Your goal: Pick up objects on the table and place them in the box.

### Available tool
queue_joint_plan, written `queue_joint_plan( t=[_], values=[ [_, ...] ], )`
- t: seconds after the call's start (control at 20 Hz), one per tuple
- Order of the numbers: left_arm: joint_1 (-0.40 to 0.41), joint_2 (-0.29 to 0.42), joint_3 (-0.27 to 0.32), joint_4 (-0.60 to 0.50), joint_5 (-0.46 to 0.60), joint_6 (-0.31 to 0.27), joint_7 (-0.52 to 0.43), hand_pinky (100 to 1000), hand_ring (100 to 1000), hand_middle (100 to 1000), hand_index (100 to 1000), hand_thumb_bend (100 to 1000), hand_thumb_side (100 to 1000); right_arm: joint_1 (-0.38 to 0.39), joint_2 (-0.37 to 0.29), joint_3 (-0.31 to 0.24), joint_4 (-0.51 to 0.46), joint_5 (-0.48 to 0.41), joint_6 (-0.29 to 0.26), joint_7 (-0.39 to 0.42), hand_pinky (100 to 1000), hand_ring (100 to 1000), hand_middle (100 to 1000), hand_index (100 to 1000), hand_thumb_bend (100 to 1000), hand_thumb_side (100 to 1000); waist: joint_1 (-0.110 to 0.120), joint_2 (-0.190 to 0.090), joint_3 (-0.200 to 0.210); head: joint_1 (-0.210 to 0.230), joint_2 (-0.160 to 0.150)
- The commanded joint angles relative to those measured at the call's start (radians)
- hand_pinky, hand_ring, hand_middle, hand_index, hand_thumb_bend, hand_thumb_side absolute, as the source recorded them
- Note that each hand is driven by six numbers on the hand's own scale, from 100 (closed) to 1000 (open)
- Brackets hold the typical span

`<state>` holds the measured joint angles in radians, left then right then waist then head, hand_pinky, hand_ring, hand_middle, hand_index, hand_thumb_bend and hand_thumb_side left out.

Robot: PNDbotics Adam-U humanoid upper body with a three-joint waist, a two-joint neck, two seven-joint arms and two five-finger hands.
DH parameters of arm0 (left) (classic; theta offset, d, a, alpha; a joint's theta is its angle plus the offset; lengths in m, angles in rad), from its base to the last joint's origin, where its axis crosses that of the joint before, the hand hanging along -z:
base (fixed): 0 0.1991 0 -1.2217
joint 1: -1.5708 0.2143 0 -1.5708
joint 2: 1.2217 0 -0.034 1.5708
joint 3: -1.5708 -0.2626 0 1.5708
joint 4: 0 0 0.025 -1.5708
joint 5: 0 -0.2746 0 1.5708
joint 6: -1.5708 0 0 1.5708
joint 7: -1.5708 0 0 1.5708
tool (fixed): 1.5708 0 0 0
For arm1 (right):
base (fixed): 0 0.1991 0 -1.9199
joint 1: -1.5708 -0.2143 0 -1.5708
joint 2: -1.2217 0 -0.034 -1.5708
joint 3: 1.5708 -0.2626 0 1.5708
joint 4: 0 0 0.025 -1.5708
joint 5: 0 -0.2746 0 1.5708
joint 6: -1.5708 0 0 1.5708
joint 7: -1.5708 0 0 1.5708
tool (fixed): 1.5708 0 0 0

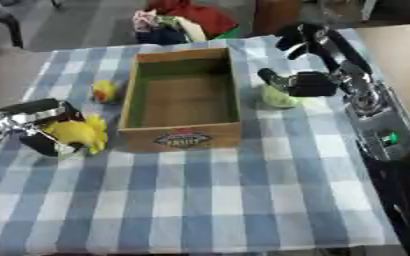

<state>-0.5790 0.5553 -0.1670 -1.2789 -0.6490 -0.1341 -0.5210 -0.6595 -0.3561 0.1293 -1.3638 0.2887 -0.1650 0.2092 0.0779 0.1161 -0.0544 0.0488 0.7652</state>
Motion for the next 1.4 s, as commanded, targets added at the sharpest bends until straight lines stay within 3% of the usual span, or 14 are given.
queue_joint_plan(
  t=[0.05, 0.2, 0.35, 0.65, 0.75, 0.95, 1.0, 1.05, 1.2, 1.25, 1.3, 1.35, 1.4],
  values=[
    [-0.044, 0.04, 0.06, -0.09, -0.018, 0.046, 0.05, 631, 417, 403, 576, 228, 100, -0.015, -0.011, -0.006, -0.007, -0.002, -0.002, 0.003, 647, 720, 620, 790, 455, 222, -0.002, -0.018, 0.0, -0.006, 0.005],
    [-0.097, 0.028, 0.047, -0.135, -0.018, 0.069, 0.101, 634, 423, 407, 577, 243, 100, -0.014, -0.008, 0.0, -0.005, -0.001, -0.004, 0.01, 648, 720, 620, 788, 456, 223, 0.0, -0.02, -0.005, -0.003, 0.005],
    [-0.167, -0.009, -0.008, -0.116, -0.013, 0.057, 0.144, 634, 435, 418, 587, 260, 100, -0.017, 0.001, 0.009, -0.003, -0.001, -0.007, 0.02, 648, 720, 619, 783, 458, 222, 0.001, -0.022, -0.018, 0.005, 0.005],
    [-0.313, -0.123, -0.122, 0.032, -0.036, 0.005, 0.133, 646, 487, 477, 637, 244, 100, -0.027, 0.02, 0.03, 0.005, 0.003, -0.018, 0.048, 649, 721, 619, 774, 461, 224, 0.004, -0.021, -0.051, 0.023, 0.005],
    [-0.333, -0.171, -0.131, 0.086, -0.055, -0.006, 0.136, 651, 503, 493, 648, 229, 100, -0.028, 0.025, 0.034, 0.008, 0.004, -0.021, 0.054, 649, 721, 619, 769, 462, 223, 0.005, -0.021, -0.061, 0.026, 0.005],
    [-0.347, -0.229, -0.139, 0.193, -0.108, -0.041, 0.141, 707, 667, 655, 768, 229, 100, -0.03, 0.031, 0.043, 0.014, 0.008, -0.025, 0.069, 652, 724, 621, 767, 463, 225, 0.004, -0.022, -0.074, 0.032, 0.005],
    [-0.35, -0.235, -0.138, 0.22, -0.123, -0.052, 0.137, 707, 667, 655, 768, 229, 100, -0.029, 0.031, 0.043, 0.015, 0.01, -0.025, 0.072, 652, 724, 621, 767, 463, 225, 0.004, -0.022, -0.076, 0.032, 0.005],
    [-0.351, -0.24, -0.136, 0.245, -0.139, -0.065, 0.133, 742, 746, 745, 807, 310, 100, -0.029, 0.03, 0.043, 0.016, 0.011, -0.026, 0.074, 653, 724, 621, 768, 465, 224, 0.004, -0.022, -0.076, 0.031, 0.005],
    [-0.353, -0.242, -0.122, 0.285, -0.169, -0.097, 0.112, 778, 803, 821, 846, 396, 115, -0.028, 0.03, 0.04, 0.017, 0.012, -0.026, 0.074, 652, 724, 620, 768, 464, 224, 0.004, -0.023, -0.072, 0.026, 0.005],
    [-0.352, -0.239, -0.115, 0.286, -0.171, -0.1, 0.112, 800, 832, 862, 866, 485, 216, -0.028, 0.031, 0.038, 0.016, 0.012, -0.026, 0.072, 652, 724, 620, 768, 464, 224, 0.004, -0.023, -0.07, 0.023, 0.005],
    [-0.351, -0.234, -0.108, 0.284, -0.17, -0.097, 0.115, 805, 840, 875, 873, 505, 259, -0.028, 0.03, 0.037, 0.016, 0.011, -0.025, 0.071, 652, 723, 620, 768, 464, 224, 0.003, -0.023, -0.068, 0.021, 0.005],
    [-0.35, -0.228, -0.1, 0.28, -0.166, -0.091, 0.119, 822, 861, 906, 896, 554, 357, -0.028, 0.029, 0.036, 0.016, 0.011, -0.025, 0.069, 652, 723, 620, 769, 465, 224, 0.003, -0.023, -0.066, 0.018, 0.005],
    [-0.348, -0.222, -0.094, 0.273, -0.16, -0.084, 0.123, 825, 864, 911, 900, 566, 374, -0.027, 0.028, 0.035, 0.016, 0.01, -0.024, 0.068, 652, 723, 620, 768, 465, 224, 0.002, -0.023, -0.065, 0.017, 0.005]
  ],
)
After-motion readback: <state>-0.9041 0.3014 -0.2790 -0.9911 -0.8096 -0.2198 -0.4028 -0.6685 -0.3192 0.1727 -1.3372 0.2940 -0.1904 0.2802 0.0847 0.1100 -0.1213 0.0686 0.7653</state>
